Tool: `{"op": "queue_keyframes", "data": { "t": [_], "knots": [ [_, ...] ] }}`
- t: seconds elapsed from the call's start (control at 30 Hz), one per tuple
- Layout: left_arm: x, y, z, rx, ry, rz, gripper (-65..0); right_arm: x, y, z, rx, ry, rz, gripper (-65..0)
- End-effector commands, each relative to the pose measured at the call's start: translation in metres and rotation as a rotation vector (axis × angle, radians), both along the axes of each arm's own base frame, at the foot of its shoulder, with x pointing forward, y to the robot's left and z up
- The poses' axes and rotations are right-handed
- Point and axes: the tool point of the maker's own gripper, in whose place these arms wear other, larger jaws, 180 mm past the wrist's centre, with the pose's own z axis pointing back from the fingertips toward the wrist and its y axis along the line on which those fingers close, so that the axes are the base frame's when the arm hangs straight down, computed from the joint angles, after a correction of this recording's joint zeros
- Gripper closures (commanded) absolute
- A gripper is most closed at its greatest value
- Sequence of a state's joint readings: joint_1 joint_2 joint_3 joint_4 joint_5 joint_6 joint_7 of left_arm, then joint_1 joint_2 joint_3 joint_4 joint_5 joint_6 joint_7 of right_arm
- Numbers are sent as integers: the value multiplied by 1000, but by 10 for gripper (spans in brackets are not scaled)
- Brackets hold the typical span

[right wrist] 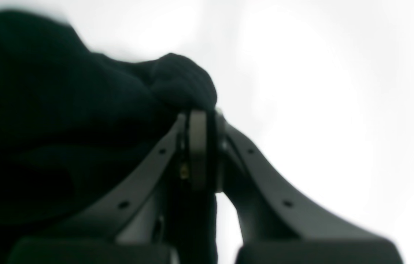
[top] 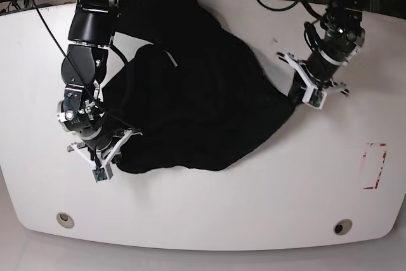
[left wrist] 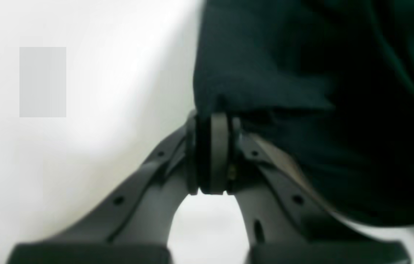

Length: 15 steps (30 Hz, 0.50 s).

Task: Fold the T-shirt properly
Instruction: 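Lift the shirt with both grippers and drag it across the table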

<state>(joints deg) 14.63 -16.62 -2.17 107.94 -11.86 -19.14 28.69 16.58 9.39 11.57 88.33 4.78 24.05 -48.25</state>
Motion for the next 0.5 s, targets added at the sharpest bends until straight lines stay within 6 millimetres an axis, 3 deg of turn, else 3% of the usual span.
{"op": "queue_keyframes", "data": {
  "t": [0.0,0.23,0.47],
  "knots": [
    [20,10,37,27,-95,1,0,15,-6,44,-27,-109,-7,0],
    [65,46,100,130,-203,59,0,34,-6,115,-100,-255,46,0],
    [98,81,176,218,-328,131,0,56,10,185,-201,-397,148,0]
  ]
}}
